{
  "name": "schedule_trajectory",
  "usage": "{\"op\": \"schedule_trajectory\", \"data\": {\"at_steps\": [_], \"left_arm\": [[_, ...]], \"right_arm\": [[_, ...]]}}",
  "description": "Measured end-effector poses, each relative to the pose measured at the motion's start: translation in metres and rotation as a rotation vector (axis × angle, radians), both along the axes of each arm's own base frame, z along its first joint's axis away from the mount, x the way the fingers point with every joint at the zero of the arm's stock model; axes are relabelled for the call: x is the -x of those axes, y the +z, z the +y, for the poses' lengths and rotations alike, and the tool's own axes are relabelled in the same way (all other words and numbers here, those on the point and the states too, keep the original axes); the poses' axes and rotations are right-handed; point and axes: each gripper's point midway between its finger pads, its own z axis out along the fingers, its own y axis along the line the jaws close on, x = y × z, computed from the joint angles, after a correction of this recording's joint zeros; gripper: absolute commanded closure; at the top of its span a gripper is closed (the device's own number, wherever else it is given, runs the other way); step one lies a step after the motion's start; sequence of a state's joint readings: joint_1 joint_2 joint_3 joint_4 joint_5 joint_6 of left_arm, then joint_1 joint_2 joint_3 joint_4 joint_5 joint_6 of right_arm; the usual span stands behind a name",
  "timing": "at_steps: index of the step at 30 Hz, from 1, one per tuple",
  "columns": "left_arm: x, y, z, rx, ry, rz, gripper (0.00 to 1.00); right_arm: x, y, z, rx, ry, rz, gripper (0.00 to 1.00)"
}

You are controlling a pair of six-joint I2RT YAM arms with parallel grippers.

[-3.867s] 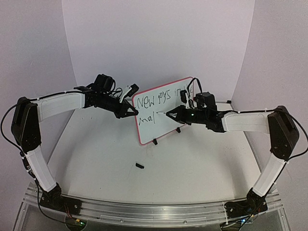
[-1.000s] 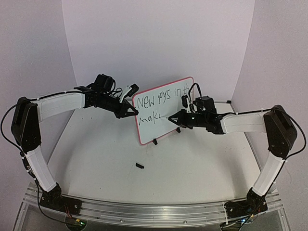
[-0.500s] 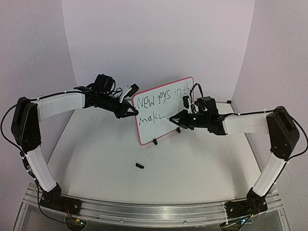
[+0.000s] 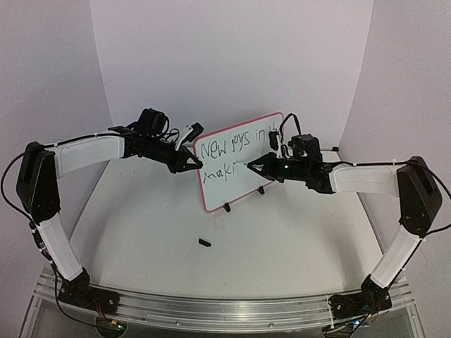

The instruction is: Write a sentence on the whiteboard

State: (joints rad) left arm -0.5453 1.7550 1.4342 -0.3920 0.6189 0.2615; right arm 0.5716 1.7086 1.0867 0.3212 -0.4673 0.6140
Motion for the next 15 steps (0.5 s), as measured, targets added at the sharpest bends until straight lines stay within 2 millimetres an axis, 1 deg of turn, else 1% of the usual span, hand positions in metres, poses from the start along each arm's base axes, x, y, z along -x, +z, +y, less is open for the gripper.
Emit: {"op": "schedule_trajectory", "data": {"at_steps": [4,11,15], "left_arm": [[0.0,0.0,0.0,0.0,0.0,0.0,1.0],[0.0,0.0,0.0,0.0,0.001,0.0,1.0],[0.0,0.0,0.0,0.0,0.005,0.005,1.0]], "right_arm": [[-0.003,0.002,0.002,-0.004,0.001,-0.005,1.0],[-0.007,-0.009,0.005,0.009,0.002,0.014,1.0],[-0.008,-0.011,0.006,0.012,0.003,0.014,1.0]]}}
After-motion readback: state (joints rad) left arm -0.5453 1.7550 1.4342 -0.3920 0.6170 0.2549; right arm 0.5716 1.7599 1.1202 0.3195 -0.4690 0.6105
